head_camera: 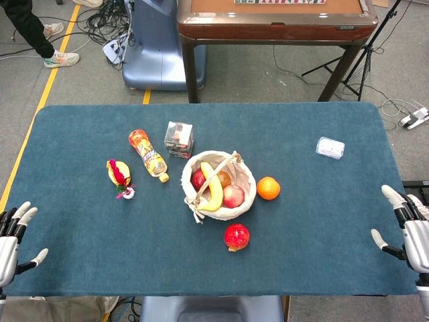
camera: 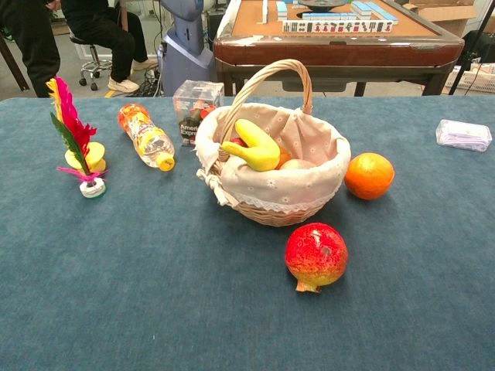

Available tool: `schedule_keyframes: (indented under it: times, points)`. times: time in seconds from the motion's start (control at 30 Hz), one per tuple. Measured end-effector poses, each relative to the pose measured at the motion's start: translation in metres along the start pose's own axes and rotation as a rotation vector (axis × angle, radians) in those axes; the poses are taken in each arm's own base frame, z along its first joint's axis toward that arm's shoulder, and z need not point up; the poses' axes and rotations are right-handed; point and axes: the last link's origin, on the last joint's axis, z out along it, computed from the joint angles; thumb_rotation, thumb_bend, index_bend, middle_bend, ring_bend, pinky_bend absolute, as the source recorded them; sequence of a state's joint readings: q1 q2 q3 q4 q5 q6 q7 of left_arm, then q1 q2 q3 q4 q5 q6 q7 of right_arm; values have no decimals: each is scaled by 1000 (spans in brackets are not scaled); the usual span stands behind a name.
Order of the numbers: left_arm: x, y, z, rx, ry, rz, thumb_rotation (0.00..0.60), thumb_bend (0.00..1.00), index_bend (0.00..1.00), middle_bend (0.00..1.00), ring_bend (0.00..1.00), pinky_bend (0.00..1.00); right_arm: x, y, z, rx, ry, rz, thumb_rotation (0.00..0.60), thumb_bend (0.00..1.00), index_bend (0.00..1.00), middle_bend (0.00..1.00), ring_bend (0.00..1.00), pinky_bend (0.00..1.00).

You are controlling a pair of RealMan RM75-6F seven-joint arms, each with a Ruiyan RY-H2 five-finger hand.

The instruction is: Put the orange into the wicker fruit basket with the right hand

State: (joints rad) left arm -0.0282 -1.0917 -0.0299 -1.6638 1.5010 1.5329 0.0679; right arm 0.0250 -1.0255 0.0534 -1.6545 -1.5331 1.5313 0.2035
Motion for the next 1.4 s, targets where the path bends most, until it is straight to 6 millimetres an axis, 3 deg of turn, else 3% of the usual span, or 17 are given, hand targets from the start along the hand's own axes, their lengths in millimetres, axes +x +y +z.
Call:
schedule_keyframes:
  times: [0.5,0.77,1.17,1.4]
  points:
    - [0,1,1,-1,2,-2,600,220,139,19,3,0,0,0,-1,4,-6,-3,600,296,102,132,82,359]
    - [1,0,0,1,5,-3,600,220,140,19,3,0,-9,-7,6,23,-54,-49,600,291,102,132,82,359]
    - [1,0,-3,3,4,-2,600,220,139,19,3,0,-37,-49,56,97,-177,-106,600,207,134,155,82,346]
    - [2,-1,-4,6,4,-1,600,219,139,19,3,0,-58,-73,94,122,-252,-157,600,203,158,236,82,330]
